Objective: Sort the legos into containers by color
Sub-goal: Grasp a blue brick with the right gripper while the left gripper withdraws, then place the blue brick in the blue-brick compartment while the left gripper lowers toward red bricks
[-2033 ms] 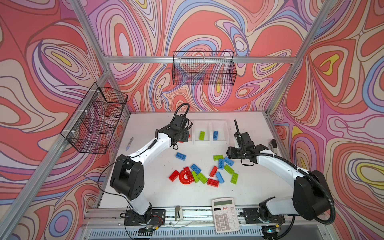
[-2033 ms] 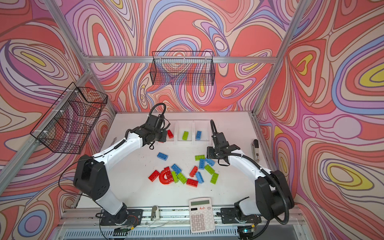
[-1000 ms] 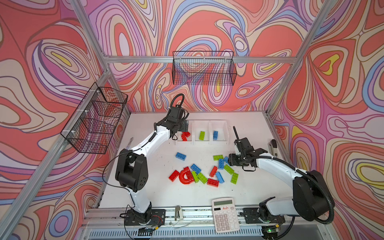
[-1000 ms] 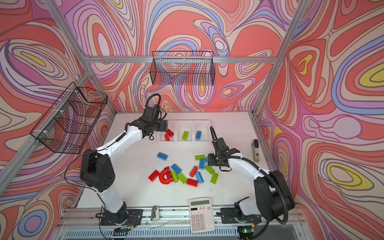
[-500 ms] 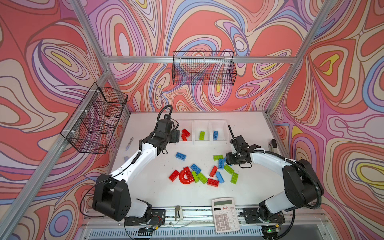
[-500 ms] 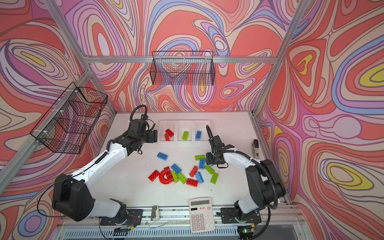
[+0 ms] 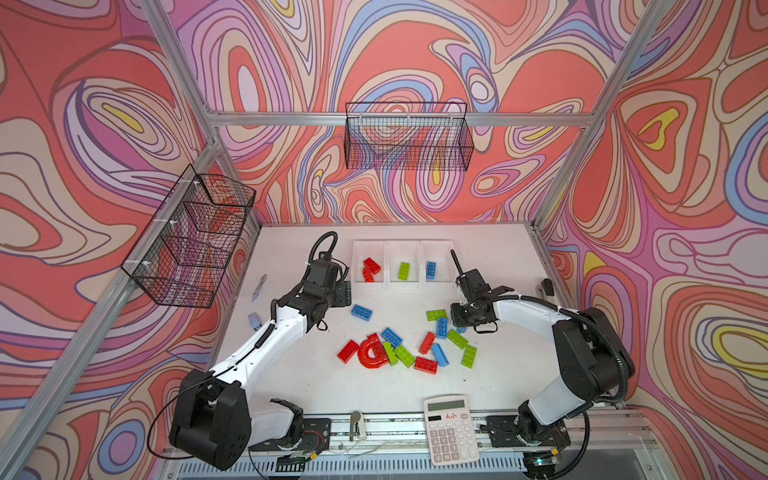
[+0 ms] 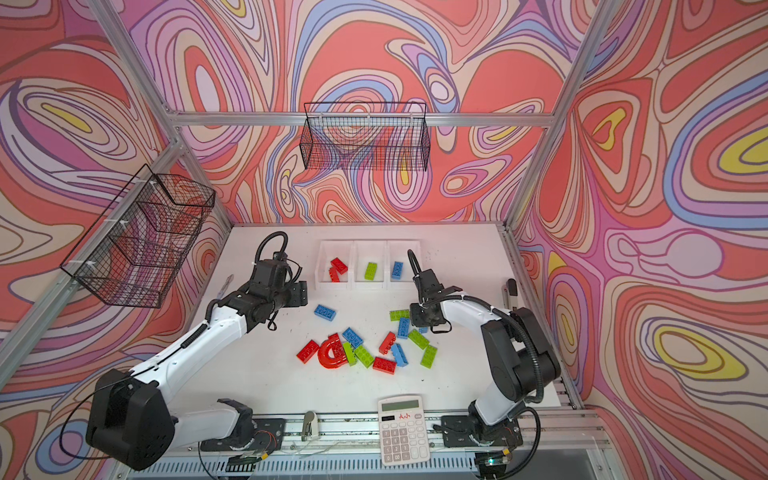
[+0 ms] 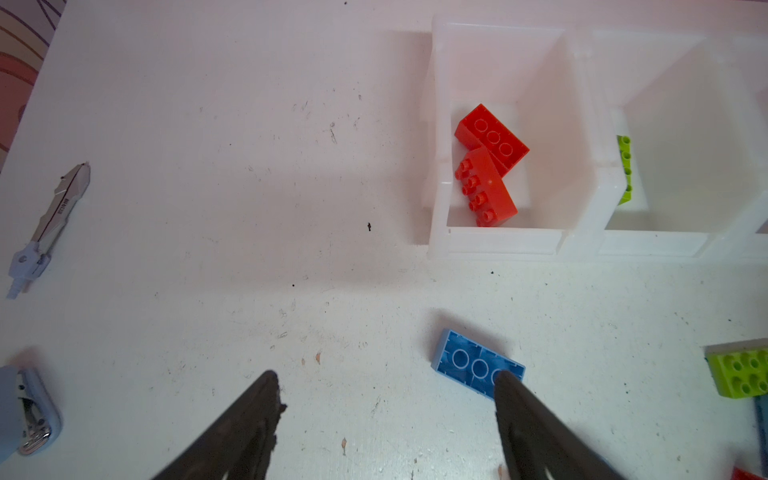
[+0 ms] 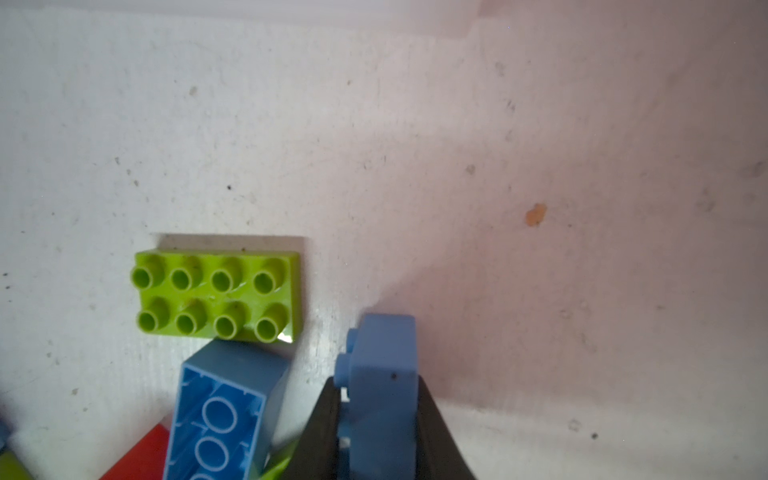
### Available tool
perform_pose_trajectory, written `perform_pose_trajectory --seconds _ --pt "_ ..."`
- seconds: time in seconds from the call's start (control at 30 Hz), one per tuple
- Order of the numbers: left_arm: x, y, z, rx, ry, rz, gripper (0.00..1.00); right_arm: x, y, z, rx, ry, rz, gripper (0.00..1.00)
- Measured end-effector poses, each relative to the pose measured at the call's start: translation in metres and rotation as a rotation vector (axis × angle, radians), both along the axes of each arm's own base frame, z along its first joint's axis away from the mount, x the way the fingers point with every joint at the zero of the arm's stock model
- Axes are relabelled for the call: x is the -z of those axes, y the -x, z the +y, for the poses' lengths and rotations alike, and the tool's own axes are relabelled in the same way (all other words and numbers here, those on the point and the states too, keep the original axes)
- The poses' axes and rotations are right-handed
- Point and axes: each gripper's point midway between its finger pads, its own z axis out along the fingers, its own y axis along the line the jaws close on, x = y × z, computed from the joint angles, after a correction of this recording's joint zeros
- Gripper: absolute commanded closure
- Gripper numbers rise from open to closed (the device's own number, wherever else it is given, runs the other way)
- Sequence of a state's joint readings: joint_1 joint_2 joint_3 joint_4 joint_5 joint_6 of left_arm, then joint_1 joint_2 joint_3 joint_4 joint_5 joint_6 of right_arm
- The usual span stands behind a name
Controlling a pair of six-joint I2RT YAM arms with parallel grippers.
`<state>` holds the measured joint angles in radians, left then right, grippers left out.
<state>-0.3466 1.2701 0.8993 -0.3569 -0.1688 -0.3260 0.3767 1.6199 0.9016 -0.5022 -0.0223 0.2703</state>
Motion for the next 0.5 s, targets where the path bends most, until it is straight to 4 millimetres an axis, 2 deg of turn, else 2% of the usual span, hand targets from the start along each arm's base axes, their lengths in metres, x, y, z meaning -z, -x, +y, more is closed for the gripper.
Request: perform_pose_trajectory --seconds 0.13,0.23,0.33,0.5 --pt "-0.003 0.003 0.001 -0.008 0.012 -0.008 0.17 -0.001 0.0 -0.001 0.003 0.007 0.0 0.85" --pt "0.003 0.005 0.001 -0.013 0.02 0.004 0.18 -0.01 -0.001 -0.002 0.006 0.011 -0.01 0.84" --pt "0.011 0.01 0.001 -0.017 0.029 0.026 0.19 -0.036 -0.016 0.001 0.014 -0.001 -0.072 0.83" --pt "0.03 0.021 0.004 -0.037 0.036 0.071 0.21 -0.103 -0.069 0.017 0.028 -0.054 -0.256 0.8"
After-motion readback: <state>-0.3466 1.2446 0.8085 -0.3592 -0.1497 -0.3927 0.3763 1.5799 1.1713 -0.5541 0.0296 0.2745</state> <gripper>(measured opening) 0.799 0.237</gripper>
